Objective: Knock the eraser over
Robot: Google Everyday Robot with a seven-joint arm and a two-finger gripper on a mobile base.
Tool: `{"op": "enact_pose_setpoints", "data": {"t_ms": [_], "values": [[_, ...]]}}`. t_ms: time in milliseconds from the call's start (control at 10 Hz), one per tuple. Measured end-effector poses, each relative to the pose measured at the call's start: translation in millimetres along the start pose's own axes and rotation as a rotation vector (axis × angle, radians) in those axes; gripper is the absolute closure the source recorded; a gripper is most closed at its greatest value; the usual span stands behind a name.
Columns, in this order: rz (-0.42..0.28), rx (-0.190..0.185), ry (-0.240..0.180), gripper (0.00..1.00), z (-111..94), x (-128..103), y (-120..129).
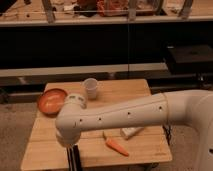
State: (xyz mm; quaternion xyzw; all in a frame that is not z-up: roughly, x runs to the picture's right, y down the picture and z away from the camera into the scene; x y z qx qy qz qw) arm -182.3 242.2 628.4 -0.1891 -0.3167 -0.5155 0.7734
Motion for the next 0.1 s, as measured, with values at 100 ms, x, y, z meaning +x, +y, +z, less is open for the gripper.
{"op": "enact_pose_setpoints", "data": {"t_ms": [100], "values": [[0.000, -0.001, 0.001, 0.93, 2.7, -6.4, 1.7]]}}
